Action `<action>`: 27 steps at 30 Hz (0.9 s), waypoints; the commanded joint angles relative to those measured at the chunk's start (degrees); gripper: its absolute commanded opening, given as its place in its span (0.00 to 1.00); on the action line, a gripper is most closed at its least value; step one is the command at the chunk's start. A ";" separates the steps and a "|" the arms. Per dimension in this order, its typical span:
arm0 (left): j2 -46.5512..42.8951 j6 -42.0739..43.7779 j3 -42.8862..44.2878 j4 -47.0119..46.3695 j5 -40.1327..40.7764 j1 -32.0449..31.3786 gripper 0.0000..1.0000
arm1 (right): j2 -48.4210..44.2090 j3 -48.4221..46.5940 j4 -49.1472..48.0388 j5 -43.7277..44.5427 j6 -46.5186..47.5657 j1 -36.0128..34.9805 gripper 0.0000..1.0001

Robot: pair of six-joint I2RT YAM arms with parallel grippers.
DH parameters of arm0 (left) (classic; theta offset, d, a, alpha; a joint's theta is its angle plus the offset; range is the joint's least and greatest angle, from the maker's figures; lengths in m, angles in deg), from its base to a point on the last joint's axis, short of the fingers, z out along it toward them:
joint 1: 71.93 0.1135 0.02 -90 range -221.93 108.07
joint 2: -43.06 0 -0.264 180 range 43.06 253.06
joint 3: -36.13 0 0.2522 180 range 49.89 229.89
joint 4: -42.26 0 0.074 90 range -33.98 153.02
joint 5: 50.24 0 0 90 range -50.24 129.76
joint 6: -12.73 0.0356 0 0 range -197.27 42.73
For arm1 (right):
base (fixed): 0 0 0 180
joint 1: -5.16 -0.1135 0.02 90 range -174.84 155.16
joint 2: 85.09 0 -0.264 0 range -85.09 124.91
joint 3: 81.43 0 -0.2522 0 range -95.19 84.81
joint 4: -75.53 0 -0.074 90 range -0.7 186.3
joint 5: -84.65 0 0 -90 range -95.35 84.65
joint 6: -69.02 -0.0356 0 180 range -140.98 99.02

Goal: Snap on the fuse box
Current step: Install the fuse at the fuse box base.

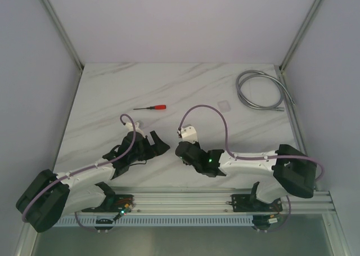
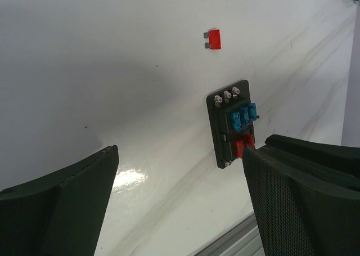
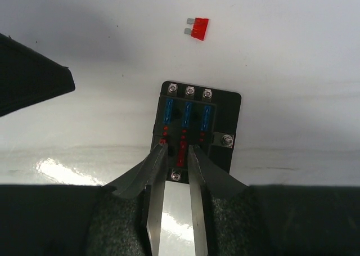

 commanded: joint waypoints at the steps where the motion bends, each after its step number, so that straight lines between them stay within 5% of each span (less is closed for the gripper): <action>1: -0.19 -0.47 0.65 -0.12 -1.09 0.23 1.00 | 1.66 -3.31 4.96 0.94 -3.16 0.44 0.27; 27: 0.54 -0.74 0.54 -1.01 -1.72 0.14 1.00 | 7.87 -7.40 10.27 -2.91 -5.64 2.14 0.14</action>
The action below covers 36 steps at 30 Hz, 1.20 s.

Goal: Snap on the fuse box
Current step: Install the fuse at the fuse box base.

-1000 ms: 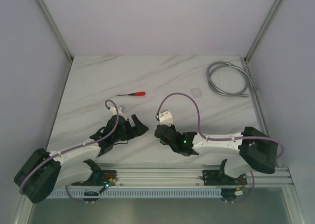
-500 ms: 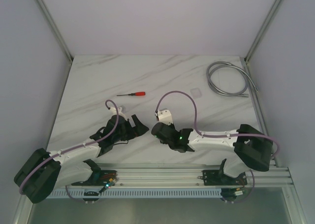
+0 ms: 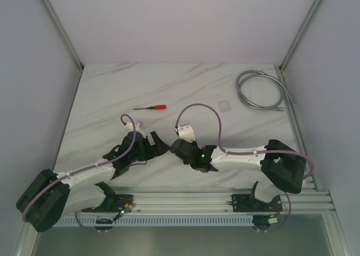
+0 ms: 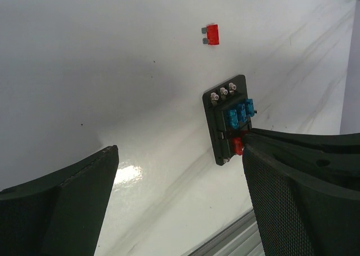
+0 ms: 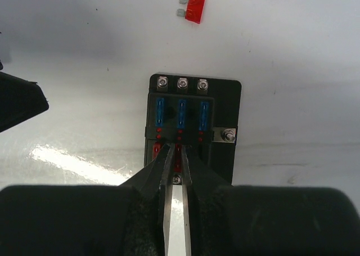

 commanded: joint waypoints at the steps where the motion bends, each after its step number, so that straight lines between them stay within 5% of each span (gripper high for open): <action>1: 0.43 -0.52 0.56 -0.98 -0.63 0.14 1.00 | 1.55 -1.54 3.42 -1.39 -2.03 0.62 0.13; 10: 1.13 -0.60 0.87 -1.40 -0.98 0.13 1.00 | 0.67 0.39 5.87 -5.68 -3.29 2.54 0.00; 36: -0.88 -0.22 -0.06 -0.45 0.71 0.24 1.00 | 16.84 -5.71 18.17 -14.71 0.95 5.59 0.00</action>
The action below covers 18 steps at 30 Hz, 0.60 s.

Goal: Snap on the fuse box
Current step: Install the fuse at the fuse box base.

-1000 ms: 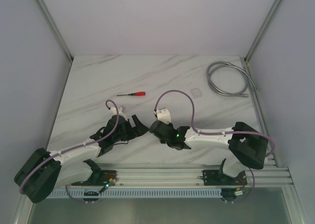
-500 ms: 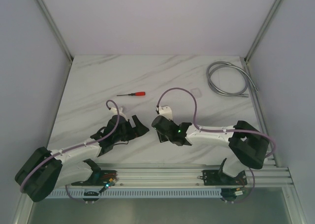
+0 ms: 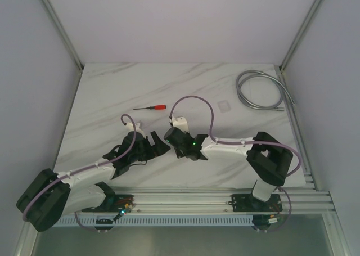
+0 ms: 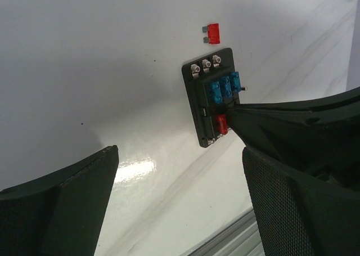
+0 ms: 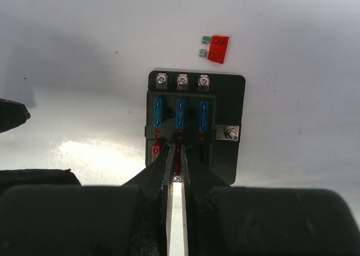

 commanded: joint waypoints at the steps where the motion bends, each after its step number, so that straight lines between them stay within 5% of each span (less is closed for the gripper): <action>1: -1.65 -0.15 -0.06 -0.18 1.17 0.31 1.00 | 7.32 4.12 15.27 -8.20 1.42 0.52 0.00; 18: -4.93 3.12 -0.55 3.10 2.60 2.98 1.00 | 3.98 -1.13 29.19 -11.08 4.35 0.60 0.00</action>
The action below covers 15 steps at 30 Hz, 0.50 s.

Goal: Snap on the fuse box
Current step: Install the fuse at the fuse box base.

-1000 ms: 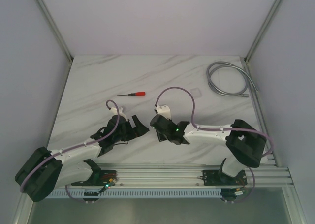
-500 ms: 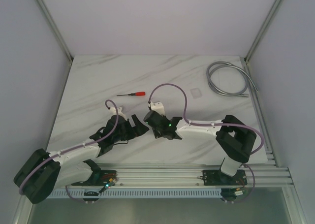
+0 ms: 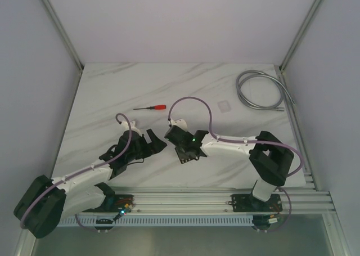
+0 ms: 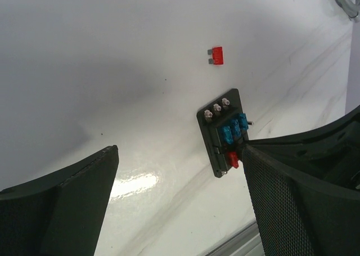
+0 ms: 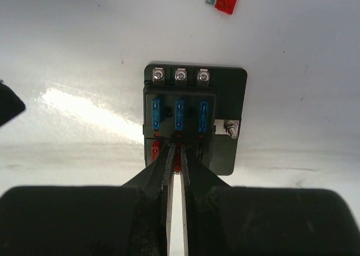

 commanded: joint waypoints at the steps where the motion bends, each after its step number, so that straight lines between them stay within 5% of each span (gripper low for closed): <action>1: -1.31 1.90 -0.50 1.24 0.89 0.80 1.00 | 4.86 2.15 18.44 -3.74 1.67 0.07 0.00; 15: -1.61 3.63 -0.15 1.64 1.11 1.93 1.00 | 19.92 -1.09 17.00 -5.90 4.01 1.11 0.00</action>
